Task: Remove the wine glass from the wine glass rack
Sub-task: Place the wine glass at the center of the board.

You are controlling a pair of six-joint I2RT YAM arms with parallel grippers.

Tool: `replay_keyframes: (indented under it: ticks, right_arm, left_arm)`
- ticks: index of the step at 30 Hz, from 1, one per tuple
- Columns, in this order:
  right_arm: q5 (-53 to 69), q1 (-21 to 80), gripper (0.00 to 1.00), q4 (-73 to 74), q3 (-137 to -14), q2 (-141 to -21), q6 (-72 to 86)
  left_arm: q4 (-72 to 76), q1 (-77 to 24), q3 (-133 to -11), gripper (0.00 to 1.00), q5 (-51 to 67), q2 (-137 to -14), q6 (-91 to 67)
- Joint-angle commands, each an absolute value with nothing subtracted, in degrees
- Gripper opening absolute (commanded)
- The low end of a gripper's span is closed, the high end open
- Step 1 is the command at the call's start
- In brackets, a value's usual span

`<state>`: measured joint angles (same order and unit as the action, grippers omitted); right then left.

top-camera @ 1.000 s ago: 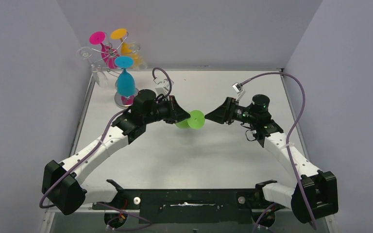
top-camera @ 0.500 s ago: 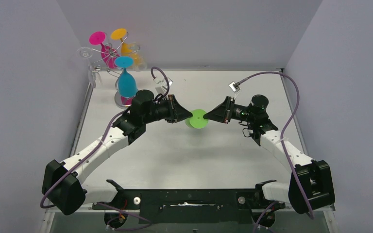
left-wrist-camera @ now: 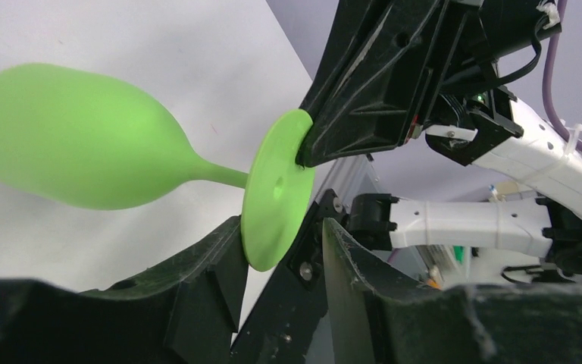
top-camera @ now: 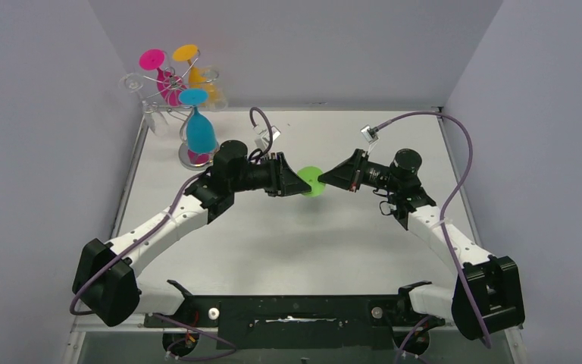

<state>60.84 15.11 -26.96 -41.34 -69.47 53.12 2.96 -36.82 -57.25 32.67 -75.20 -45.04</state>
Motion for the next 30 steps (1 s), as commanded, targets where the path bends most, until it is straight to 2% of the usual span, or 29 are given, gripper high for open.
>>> replay_keyframes:
  ticks: [1,5,6,8,12,14,17,21,23,27,30]
  right_arm:
    - [60.31,15.56,0.0,-30.03,-41.06,-67.27,52.12]
    - [60.72,15.56,0.0,-29.44,-41.04,-66.76,51.54]
    - [60.66,15.63,0.01,-29.13,-41.09,-66.66,51.32]
    - [59.81,15.46,0.07,-27.82,-41.32,-66.14,50.68]
    - [55.56,13.98,0.33,-18.08,-43.58,-64.36,45.25]
    - [52.1,11.98,0.51,-11.66,-45.26,-63.22,42.36]
    - [46.87,7.53,0.64,-4.88,-46.59,-61.01,40.14]
    - [35.99,3.61,0.73,-2.76,-44.39,-56.55,40.15]
    - [32.82,3.43,0.76,-2.91,-42.82,-54.51,38.72]
    - [35.4,3.35,0.78,-3.32,-41.29,-53.65,35.91]
    - [40.49,3.33,0.78,-4.16,-42.07,-56.03,36.92]
  left_arm:
    - [12.38,-37.19,-57.24,0.31,39.87,-76.82,-48.87]
    - [13.6,-37.1,-57.68,0.04,40.05,-77.52,-49.15]
    - [13.76,-37.15,-57.71,0.0,40.0,-77.44,-48.95]
    - [13.46,-37.16,-57.83,0.0,40.23,-77.43,-47.78]
    - [9.4,-37.24,-58.07,0.0,40.11,-76.39,-41.65]
    - [7.84,-37.36,-57.22,0.0,38.65,-74.03,-36.64]
    - [5.38,-37.39,-54.54,0.0,35.85,-69.93,-28.06]
    - [3.86,-37.23,-49.91,0.0,35.05,-64.96,-17.86]
    - [4.68,-37.24,-46.79,0.0,42.04,-62.87,-10.98]
    - [6.97,-37.04,-42.74,0.0,44.74,-59.12,-4.12]
    - [4.23,-37.08,-40.67,0.0,48.4,-56.27,6.71]
